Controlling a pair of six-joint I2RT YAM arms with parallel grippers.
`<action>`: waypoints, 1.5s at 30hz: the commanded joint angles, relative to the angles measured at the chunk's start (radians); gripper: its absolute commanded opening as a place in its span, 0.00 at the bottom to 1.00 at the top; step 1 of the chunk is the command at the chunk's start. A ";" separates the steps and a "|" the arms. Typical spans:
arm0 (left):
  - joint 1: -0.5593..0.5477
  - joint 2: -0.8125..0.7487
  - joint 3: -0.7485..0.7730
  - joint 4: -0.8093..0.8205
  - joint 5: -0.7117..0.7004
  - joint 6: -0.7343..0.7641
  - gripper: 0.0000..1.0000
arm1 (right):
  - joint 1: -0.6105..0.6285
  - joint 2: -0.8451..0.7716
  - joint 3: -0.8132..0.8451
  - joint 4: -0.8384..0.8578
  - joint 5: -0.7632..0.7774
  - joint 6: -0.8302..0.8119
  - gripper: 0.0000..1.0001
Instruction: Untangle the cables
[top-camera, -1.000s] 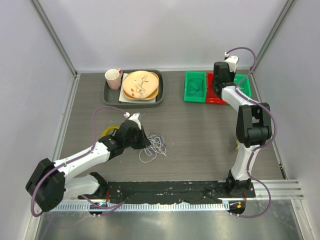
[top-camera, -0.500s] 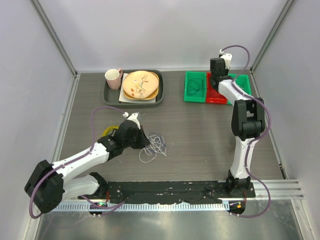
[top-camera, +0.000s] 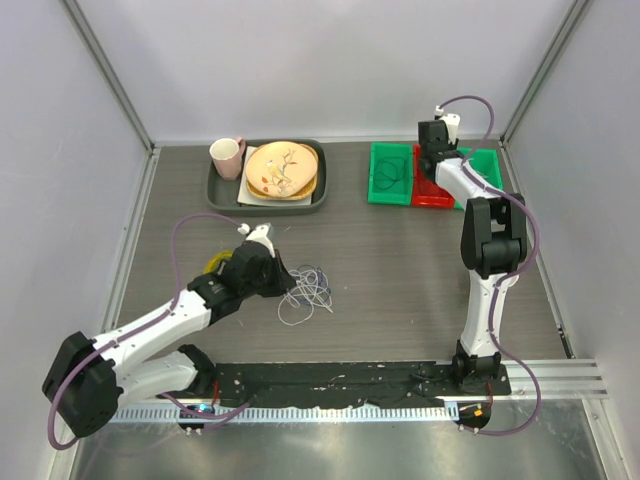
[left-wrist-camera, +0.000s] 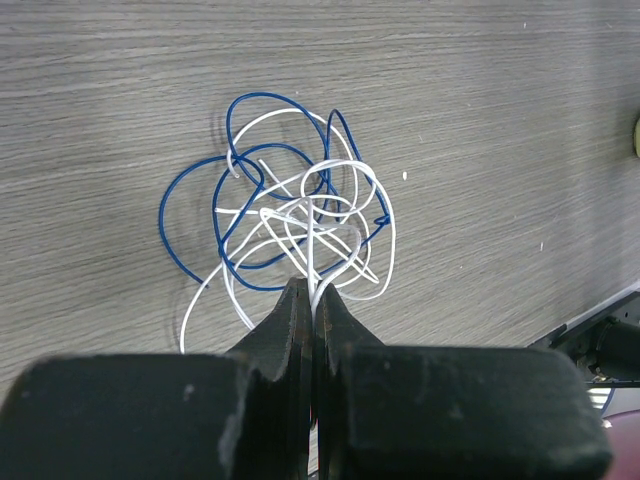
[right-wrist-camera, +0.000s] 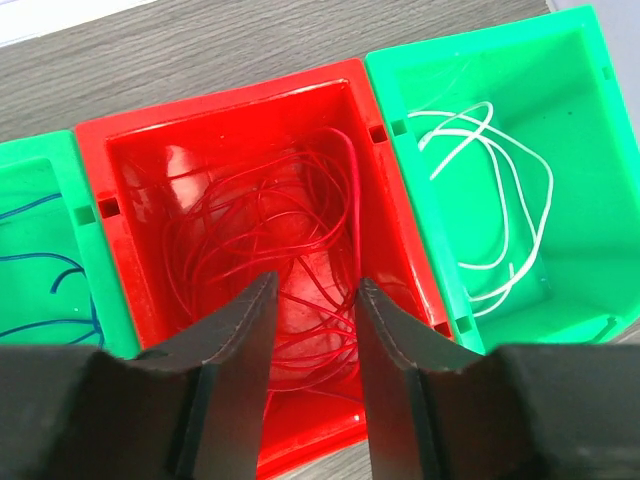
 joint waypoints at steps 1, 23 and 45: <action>0.002 -0.033 -0.004 -0.007 -0.026 -0.012 0.00 | 0.004 -0.094 0.007 0.016 0.016 -0.006 0.47; 0.002 -0.096 0.080 -0.064 -0.061 0.034 0.00 | 0.117 -0.737 -0.431 0.261 -1.131 -0.037 0.91; 0.003 -0.313 -0.086 -0.098 -0.005 -0.019 0.00 | 0.620 -0.900 -1.196 0.698 -0.504 0.332 0.89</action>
